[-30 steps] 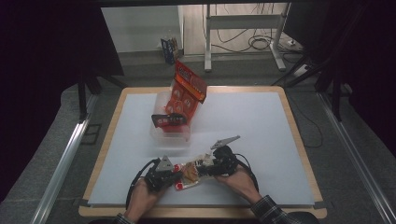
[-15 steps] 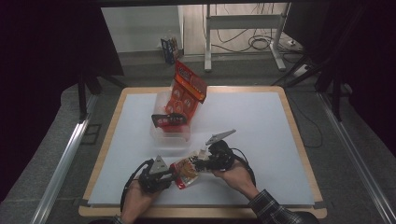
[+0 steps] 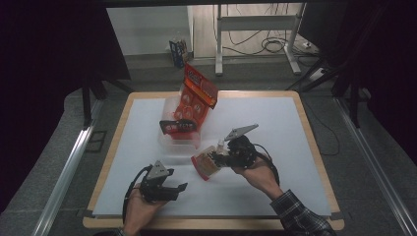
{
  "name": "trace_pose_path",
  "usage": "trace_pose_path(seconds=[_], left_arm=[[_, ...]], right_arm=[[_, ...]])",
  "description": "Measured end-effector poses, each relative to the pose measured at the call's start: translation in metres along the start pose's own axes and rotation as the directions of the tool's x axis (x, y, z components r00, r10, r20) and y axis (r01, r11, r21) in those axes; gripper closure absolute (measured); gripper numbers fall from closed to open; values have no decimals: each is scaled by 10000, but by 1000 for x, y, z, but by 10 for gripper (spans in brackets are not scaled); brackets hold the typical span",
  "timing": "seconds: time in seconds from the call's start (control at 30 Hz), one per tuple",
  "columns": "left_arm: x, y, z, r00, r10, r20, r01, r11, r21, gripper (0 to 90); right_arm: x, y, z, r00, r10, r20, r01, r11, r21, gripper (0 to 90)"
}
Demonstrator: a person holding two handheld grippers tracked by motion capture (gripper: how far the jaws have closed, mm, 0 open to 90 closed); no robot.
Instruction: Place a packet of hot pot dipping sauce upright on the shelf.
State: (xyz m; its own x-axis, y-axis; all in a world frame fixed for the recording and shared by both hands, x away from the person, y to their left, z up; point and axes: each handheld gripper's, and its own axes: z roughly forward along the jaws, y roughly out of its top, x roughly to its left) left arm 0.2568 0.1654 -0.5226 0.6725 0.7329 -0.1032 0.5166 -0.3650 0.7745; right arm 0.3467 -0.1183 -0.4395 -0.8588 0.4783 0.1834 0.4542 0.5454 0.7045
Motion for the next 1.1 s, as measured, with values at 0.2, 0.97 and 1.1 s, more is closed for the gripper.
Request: trace_pose_path(seconds=[0.2,0.97,1.1], left_arm=[[1,0,-3,10000,-41,-49,41,10000,-53,115],[3,-5,-11,9995,-99,-284,91,9995,-292,13],[4,-7,-12,9993,-119,-348,109,9995,-284,9]], right_arm=[[-7,6,-12,9996,-62,282,66,9999,-137,876],[-22,53,-10,9907,-1254,532,1239,9918,315,878],[-21,61,-4,9887,-1433,446,1419,9893,337,878]])
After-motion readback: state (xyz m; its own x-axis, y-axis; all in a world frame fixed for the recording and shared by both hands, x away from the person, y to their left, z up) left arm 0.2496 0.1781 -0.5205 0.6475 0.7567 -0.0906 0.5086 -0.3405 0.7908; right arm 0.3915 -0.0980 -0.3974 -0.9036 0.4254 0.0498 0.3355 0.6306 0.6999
